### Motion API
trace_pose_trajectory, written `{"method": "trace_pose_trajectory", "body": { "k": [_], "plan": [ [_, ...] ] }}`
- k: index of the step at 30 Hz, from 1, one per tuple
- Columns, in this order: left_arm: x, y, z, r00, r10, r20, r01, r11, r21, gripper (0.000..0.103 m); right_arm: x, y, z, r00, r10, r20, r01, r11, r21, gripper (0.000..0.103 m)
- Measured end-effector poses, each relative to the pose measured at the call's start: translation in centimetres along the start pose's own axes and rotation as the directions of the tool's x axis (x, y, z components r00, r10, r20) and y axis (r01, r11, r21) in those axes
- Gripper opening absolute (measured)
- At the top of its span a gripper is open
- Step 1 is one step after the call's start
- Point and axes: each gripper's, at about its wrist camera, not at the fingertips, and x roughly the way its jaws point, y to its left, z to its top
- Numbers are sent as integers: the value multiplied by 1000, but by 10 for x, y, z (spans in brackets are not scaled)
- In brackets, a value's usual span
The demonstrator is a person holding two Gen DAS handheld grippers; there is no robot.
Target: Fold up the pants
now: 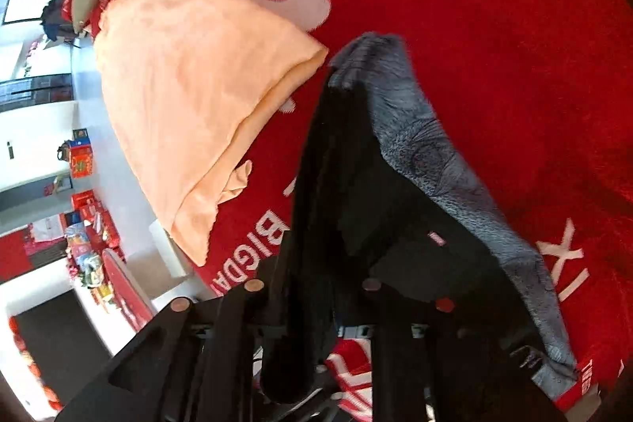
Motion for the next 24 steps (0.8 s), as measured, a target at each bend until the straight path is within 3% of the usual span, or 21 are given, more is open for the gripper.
{"method": "trace_pose_trajectory", "body": {
  "k": [6,13,21,24],
  "plan": [
    [-37,-16,17,994,-92,57,93,996,-1,27,-48,-29,-46,981,94,172,-99,995,23,16],
    [-84,-68,35,968,-231,98,225,972,65,27,-110,-79,-133,910,170,378,-211,975,69,16],
    [-122,-157,42,923,-379,60,363,913,184,27,-156,-154,-239,833,146,533,-274,947,168,16],
    [-130,-195,37,914,-405,36,385,890,243,27,-162,-186,-277,813,137,566,-306,927,215,16]
  ]
}}
